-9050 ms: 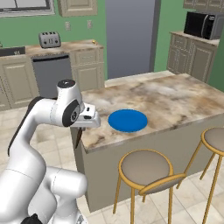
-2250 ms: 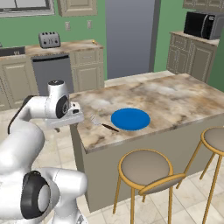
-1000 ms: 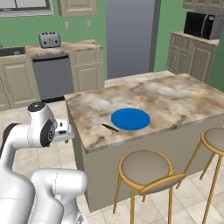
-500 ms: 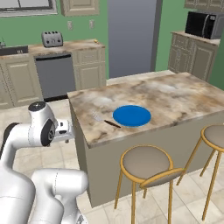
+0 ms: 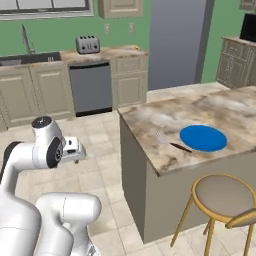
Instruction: Take the fork and place it on the left side of the plate. Then take the spoon and place it on the right side of the plate. Make sure they're directly next to the plate.
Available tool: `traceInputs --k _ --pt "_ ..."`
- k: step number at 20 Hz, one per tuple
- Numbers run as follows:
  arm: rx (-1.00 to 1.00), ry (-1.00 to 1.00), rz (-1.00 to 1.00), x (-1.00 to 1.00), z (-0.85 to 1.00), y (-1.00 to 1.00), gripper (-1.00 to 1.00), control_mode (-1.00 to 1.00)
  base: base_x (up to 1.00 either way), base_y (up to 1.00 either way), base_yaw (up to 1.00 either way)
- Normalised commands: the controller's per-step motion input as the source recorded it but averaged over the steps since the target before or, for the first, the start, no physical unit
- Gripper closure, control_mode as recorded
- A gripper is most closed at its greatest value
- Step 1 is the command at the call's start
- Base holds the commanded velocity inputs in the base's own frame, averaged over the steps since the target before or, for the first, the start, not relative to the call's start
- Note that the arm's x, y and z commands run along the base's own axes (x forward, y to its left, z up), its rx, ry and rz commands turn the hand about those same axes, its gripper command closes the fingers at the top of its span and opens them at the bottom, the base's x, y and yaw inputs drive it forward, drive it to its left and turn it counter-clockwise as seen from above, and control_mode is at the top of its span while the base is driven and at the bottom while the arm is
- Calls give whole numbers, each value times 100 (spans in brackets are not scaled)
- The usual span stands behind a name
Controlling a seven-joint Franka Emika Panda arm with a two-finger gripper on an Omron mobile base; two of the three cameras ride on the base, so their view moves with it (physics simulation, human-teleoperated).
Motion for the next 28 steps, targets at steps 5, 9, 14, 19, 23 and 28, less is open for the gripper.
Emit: traceInputs --k 5,9,14,19,23,28 --pt "0 0 0 0 0 0 -100 100 100 100 9" --pt "0 0 0 0 0 0 -100 100 100 86 0" --pt "0 0 0 0 0 0 -100 100 100 99 -2" --pt "0 0 0 0 0 0 -100 100 100 98 -15" --pt "0 0 0 0 0 0 -100 100 100 97 -20" --pt "0 0 0 0 0 0 -100 100 100 96 -25"
